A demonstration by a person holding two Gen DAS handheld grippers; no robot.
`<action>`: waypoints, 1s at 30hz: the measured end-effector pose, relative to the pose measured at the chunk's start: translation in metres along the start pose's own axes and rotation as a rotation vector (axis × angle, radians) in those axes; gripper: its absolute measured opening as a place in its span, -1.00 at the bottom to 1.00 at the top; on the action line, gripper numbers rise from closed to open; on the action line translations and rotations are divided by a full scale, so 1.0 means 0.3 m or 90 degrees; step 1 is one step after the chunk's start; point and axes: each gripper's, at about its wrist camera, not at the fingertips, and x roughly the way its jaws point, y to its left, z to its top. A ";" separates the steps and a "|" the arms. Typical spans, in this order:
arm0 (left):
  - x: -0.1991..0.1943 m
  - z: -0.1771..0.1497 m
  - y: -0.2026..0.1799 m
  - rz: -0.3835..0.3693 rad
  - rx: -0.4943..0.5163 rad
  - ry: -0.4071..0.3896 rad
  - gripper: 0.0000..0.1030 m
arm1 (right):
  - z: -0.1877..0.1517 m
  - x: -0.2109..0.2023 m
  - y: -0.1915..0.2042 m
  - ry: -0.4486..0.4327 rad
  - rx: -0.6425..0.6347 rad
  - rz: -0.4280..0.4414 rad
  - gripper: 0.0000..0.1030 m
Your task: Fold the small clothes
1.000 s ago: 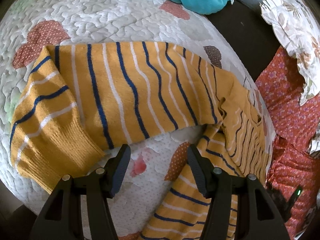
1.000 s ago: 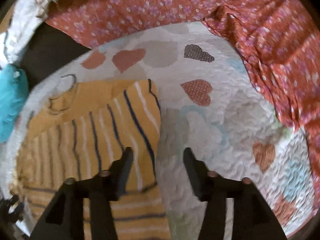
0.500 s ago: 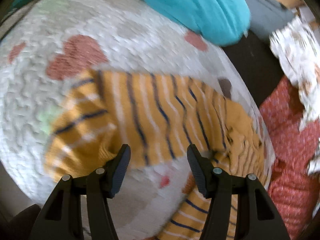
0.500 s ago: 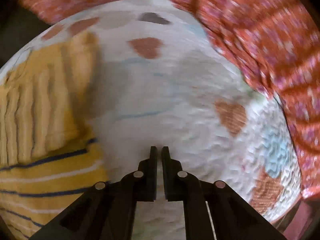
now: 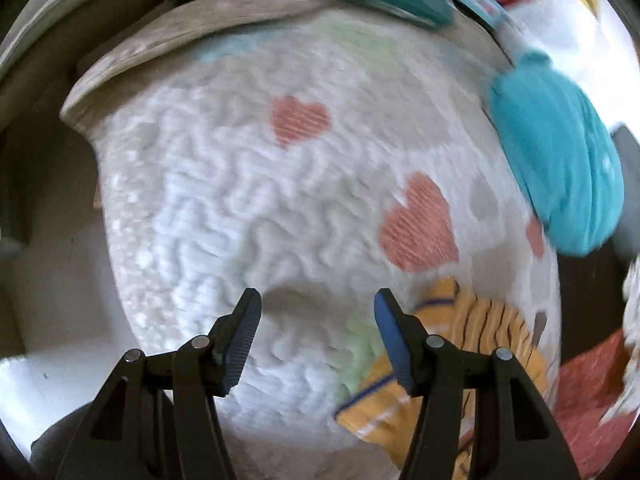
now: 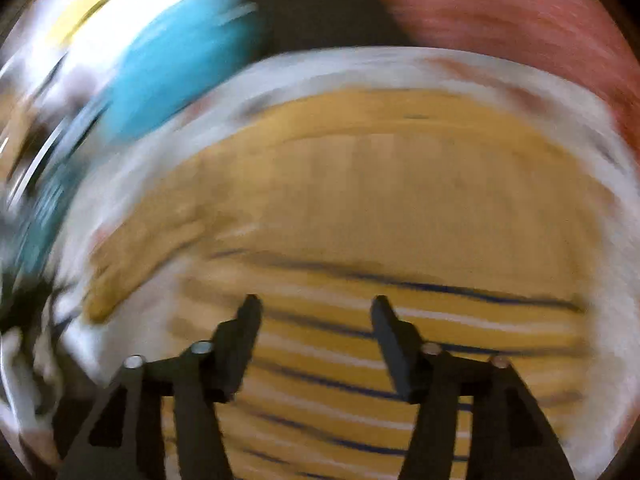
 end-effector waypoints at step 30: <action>0.067 -0.220 -0.349 -0.084 0.218 0.078 0.12 | 0.307 -0.088 -0.065 -0.051 -0.055 -0.189 -0.91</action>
